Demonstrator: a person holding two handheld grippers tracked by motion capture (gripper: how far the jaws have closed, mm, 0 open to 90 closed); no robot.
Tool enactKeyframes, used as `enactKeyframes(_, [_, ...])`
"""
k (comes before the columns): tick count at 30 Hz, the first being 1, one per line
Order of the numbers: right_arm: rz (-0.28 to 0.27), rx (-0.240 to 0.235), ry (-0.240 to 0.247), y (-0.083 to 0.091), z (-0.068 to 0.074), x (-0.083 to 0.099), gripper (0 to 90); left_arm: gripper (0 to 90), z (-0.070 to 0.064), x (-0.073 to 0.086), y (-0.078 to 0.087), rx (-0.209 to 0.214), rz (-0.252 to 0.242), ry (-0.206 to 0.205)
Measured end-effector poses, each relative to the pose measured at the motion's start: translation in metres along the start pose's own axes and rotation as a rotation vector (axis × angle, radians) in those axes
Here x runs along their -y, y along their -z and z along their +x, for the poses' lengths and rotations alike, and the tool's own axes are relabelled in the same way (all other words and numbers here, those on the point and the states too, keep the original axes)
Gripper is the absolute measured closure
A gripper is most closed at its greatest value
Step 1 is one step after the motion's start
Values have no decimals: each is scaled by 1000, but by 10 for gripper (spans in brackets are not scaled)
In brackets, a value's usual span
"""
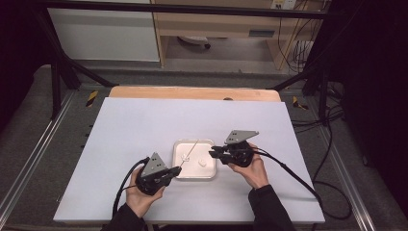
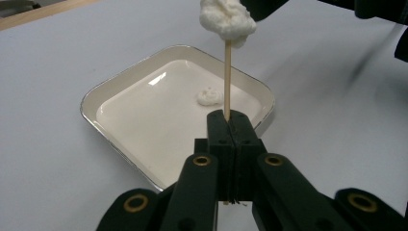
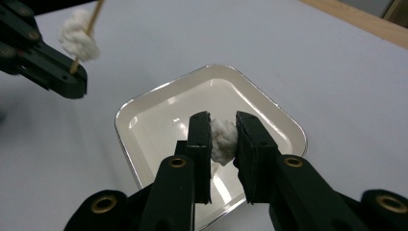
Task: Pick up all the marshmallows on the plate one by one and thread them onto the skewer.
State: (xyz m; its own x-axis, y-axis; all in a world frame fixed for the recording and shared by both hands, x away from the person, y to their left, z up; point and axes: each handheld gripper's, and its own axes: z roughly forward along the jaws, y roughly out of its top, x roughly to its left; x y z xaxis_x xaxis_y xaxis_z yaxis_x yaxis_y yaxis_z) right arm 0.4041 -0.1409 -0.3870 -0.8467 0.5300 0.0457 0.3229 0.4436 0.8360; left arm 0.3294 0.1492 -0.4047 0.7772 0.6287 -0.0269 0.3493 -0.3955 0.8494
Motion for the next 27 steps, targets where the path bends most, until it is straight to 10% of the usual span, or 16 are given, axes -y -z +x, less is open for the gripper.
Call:
enactKeyframes(18, [-240, -58, -128, 55, 6, -22, 772, 892, -7, -2, -3, 21, 4, -26])
enactKeyframes(27, [-285, -114, -155, 51, 10, -34, 773, 892, -11, -3, -2, 27, 1, -44])
